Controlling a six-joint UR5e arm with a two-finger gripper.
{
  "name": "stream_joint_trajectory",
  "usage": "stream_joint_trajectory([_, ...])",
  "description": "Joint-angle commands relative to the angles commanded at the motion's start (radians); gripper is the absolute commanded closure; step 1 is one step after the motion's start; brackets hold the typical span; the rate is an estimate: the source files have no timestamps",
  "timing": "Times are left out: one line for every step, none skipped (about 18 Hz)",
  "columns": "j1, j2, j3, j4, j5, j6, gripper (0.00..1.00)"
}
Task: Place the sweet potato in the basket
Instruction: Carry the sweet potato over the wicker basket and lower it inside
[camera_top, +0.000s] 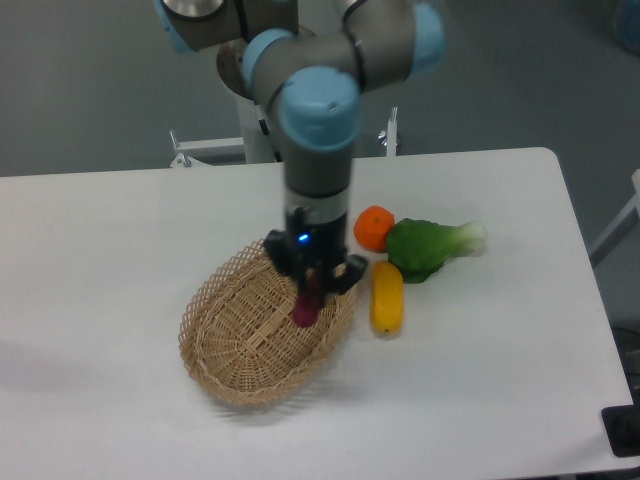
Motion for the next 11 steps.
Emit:
stream_joint_trajectory([-0.018, -0.017, -0.003, 0.008, 0.014, 0.005, 0.66])
stream_joint_trajectory([-0.028, -0.032, -0.009, 0.011, 0.026, 0.012, 0.66])
stream_joint_trajectory([-0.035, -0.049, -0.012, 0.014, 0.035, 0.029, 0.66])
stream_joint_trajectory([-0.042, -0.063, -0.012, 0.017, 0.043, 0.063, 0.66])
stream_joint_trajectory([-0.043, -0.075, -0.017, 0.017, 0.049, 0.095, 0.66])
stream_joint_trajectory([-0.048, -0.083, -0.025, 0.017, 0.051, 0.124, 0.66])
stream_joint_trajectory([-0.049, -0.086, -0.034, 0.017, 0.054, 0.152, 0.66])
stream_joint_trajectory([-0.052, -0.089, -0.044, 0.017, 0.055, 0.173, 0.66])
stream_joint_trajectory([-0.054, -0.098, -0.054, 0.019, 0.063, 0.187, 0.66])
stream_joint_trajectory([-0.055, -0.103, -0.057, 0.019, 0.075, 0.19, 0.66])
stream_joint_trajectory([-0.057, -0.106, -0.058, 0.019, 0.077, 0.192, 0.65])
